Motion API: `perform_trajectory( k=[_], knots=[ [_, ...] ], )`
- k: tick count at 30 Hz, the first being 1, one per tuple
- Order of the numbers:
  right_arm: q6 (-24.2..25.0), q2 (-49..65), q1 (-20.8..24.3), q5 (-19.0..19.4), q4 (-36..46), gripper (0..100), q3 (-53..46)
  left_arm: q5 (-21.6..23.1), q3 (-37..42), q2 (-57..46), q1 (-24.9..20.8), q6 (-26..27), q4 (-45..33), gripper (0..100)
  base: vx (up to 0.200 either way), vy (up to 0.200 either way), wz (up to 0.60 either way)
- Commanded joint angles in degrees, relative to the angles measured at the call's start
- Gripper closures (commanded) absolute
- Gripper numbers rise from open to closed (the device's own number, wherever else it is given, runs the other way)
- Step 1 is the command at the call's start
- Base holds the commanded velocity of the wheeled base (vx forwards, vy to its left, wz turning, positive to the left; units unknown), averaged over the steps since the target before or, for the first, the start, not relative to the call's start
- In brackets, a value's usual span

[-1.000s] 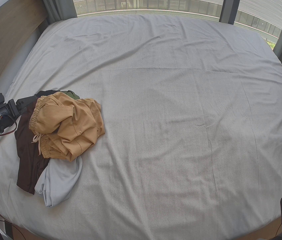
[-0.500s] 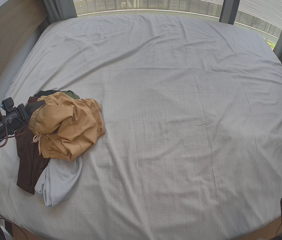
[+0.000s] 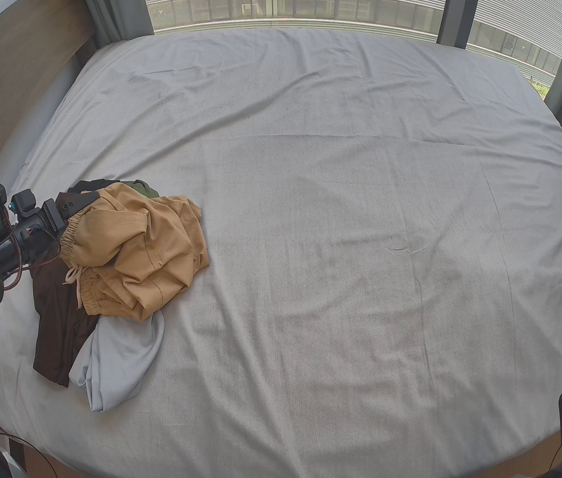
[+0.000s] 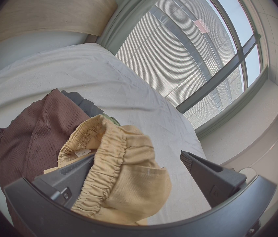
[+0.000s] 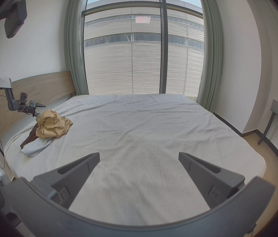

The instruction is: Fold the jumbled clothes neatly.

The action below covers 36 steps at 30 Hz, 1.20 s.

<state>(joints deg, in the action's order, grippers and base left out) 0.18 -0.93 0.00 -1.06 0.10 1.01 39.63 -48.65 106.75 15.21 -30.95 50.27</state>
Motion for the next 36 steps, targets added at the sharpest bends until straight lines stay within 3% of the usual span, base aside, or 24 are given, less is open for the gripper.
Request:
perform_trajectory(
  k=[1, 10, 36],
  knots=[
    [0.0, 0.9, 0.0, 0.0, 0.0, 0, -1.0, 0.3, -0.1, -3.7, -0.1, -2.9, 0.1, 0, 0.000, 0.000, 0.00],
    [0.0, 0.9, 0.0, 0.0, 0.0, 0, -1.0, 3.7, 0.2, -7.2, -1.0, -9.0, -0.1, 0, 0.000, 0.000, 0.00],
    [0.0, 0.9, 0.0, 0.0, 0.0, 0, -1.0, 1.7, 0.9, -0.9, -5.5, -5.1, 2.6, 0, 0.000, 0.000, 0.00]
  ],
)
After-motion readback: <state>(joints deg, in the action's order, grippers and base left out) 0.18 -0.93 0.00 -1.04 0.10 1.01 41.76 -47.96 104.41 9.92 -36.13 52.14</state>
